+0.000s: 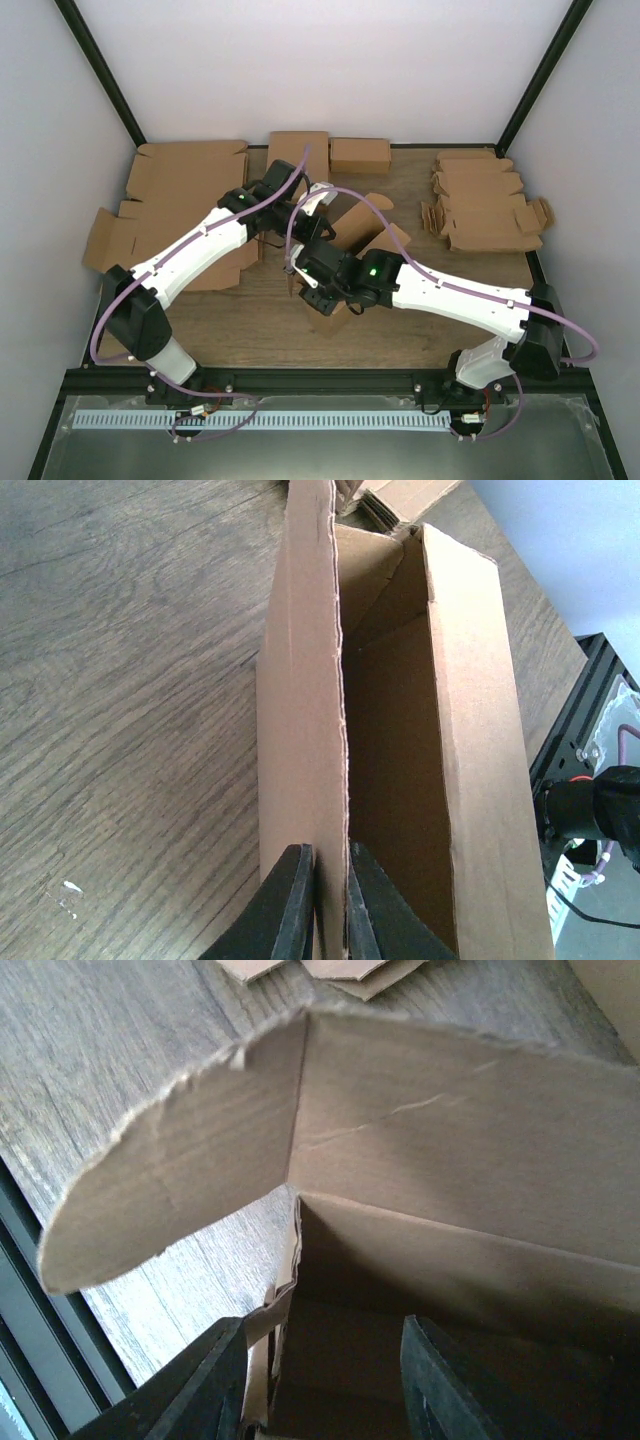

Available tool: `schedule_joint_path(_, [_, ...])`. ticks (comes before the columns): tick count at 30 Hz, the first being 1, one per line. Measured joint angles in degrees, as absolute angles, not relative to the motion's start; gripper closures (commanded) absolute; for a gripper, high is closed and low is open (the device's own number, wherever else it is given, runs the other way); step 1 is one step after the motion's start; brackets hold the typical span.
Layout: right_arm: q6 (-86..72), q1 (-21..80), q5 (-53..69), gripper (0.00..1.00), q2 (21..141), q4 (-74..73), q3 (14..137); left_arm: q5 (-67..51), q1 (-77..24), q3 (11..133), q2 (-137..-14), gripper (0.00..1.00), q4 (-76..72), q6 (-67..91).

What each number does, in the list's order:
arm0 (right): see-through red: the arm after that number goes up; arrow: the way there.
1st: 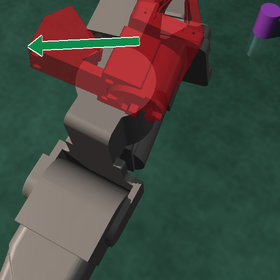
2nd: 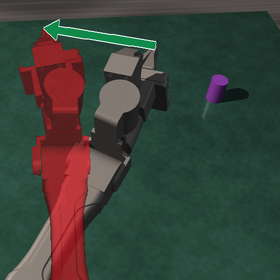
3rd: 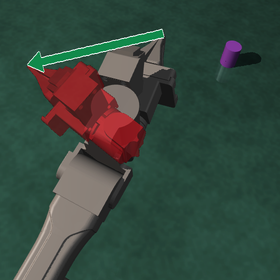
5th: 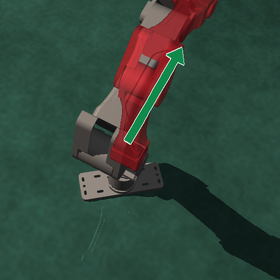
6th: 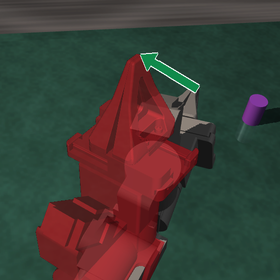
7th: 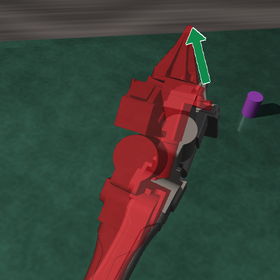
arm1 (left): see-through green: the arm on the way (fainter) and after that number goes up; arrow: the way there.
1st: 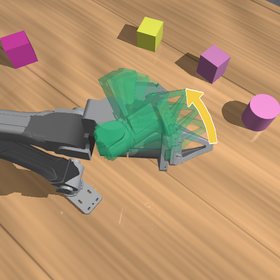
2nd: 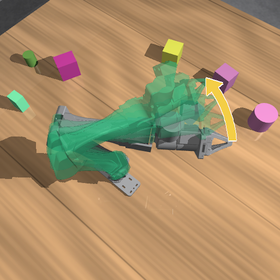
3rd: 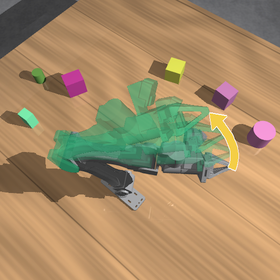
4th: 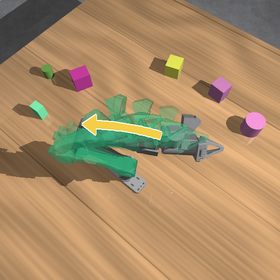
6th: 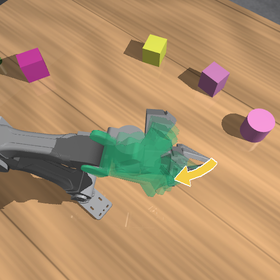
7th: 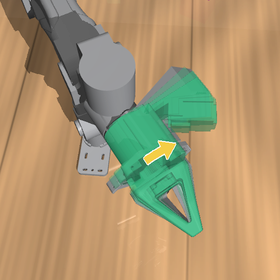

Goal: Fold the paper box

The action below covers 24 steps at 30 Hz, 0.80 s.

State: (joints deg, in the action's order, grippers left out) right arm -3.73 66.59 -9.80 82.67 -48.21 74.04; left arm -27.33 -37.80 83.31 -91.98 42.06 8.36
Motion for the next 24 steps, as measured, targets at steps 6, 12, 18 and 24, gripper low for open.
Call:
schedule_joint_path(6, [-4.91,66.57,-9.5,0.24,82.11,-47.92,74.08,-27.51,-37.78,83.31,-92.25,0.9,42.04,8.43])
schedule_joint_path(12, [-3.75,66.57,-6.59,0.21,82.11,-47.29,74.08,-27.73,-37.78,83.31,-92.27,0.9,42.04,8.62])
schedule_joint_path(18, [-3.7,66.57,-6.9,0.26,83.4,-47.97,74.08,-27.73,-37.78,83.31,-92.27,0.9,42.04,8.73])
schedule_joint_path(24, [-5.28,66.57,-10.48,0.5,84.01,-48.86,74.08,-27.73,-37.78,83.31,-92.29,0.9,42.04,8.73])
